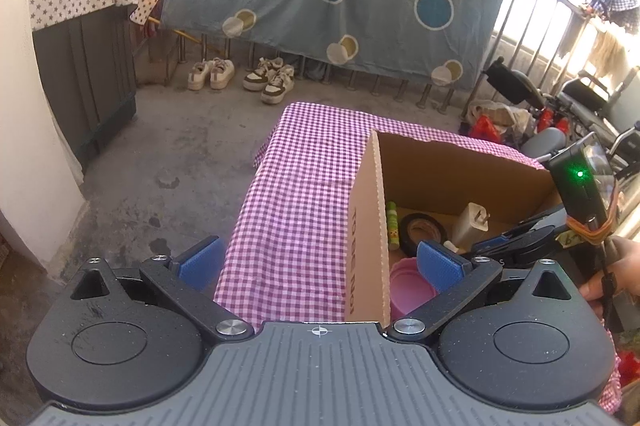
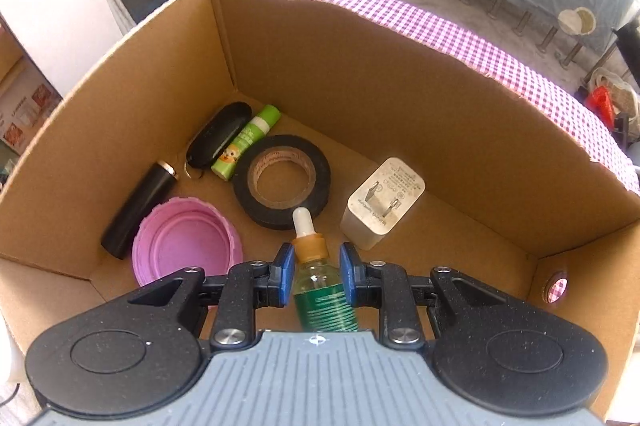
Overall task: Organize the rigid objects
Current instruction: 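Lower the dropper bottle into the box and open the right gripper, then withdraw the right gripper and close it on the gold jar lid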
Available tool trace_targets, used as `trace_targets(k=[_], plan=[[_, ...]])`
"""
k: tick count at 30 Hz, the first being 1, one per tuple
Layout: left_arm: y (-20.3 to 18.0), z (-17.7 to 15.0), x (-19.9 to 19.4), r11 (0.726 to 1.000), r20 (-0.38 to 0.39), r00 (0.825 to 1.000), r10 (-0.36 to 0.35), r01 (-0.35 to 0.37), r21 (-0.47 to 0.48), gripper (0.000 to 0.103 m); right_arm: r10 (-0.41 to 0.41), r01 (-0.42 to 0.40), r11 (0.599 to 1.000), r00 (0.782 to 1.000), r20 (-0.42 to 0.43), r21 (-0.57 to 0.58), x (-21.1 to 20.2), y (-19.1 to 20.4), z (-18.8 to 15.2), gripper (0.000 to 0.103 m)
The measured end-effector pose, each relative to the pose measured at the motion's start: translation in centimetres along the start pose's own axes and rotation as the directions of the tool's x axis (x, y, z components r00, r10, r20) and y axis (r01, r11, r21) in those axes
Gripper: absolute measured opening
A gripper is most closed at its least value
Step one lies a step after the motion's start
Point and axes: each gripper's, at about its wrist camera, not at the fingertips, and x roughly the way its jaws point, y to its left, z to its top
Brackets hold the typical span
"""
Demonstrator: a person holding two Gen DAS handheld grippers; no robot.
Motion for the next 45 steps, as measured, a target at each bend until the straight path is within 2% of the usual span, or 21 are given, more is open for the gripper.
trace_targets(k=[8,12,17,24,30,38,43,44,45], plan=[[0.2,-0.1,-0.5,1.0,0.009,1.0,0.001,-0.001,-0.013,0.103,0.01,-0.012,0.999,0.999,-0.048,-0.045,1.4,0.7,0.9,0.024],[0.4,-0.2,-0.9,1.0,0.017,1.0,0.0,0.0,-0.018,0.103,0.017,-0.017,0.999,1.0,-0.014,-0.038,0.5,0.5,0.4,0.021],[0.5,-0.2,-1.2,1.0,0.021,1.0,-0.005,0.005,-0.023,0.103,0.03,-0.031,1.0,0.997,0.066,0.001,-3.1,-0.6,-1.6,0.021],[0.0,-0.3,-1.4,1.0,0.022,1.0,-0.014,0.014,-0.018,0.103,-0.078,0.067,0.994,0.987,0.141,0.082,-5.2,-3.5,-3.7,0.021],[-0.4,-0.5,-1.3,1.0,0.015,1.0,-0.006,0.006,0.001,0.103,-0.116,0.09,0.983,0.98,0.164,0.16,-4.5,-6.5,-2.2,0.021],[0.1,-0.6,-1.1,1.0,0.007,1.0,0.019,-0.019,-0.006,0.103,-0.145,0.111,0.975,0.974,0.171,0.195,-3.5,-8.5,-0.7,0.021],[-0.2,-0.8,-1.2,1.0,-0.004,1.0,0.027,-0.027,-0.005,0.103,-0.151,0.112,0.97,0.973,0.176,0.215,-3.9,-8.4,-0.9,0.025],[-0.3,-0.8,-1.3,1.0,-0.003,1.0,0.027,-0.027,-0.003,0.103,-0.145,0.102,0.97,0.971,0.189,0.219,-4.3,-8.4,-1.1,0.027],[-0.4,-0.9,-1.5,1.0,-0.001,1.0,0.026,-0.026,-0.001,0.103,-0.142,0.095,0.97,0.969,0.202,0.226,-4.8,-8.4,-1.3,0.033]])
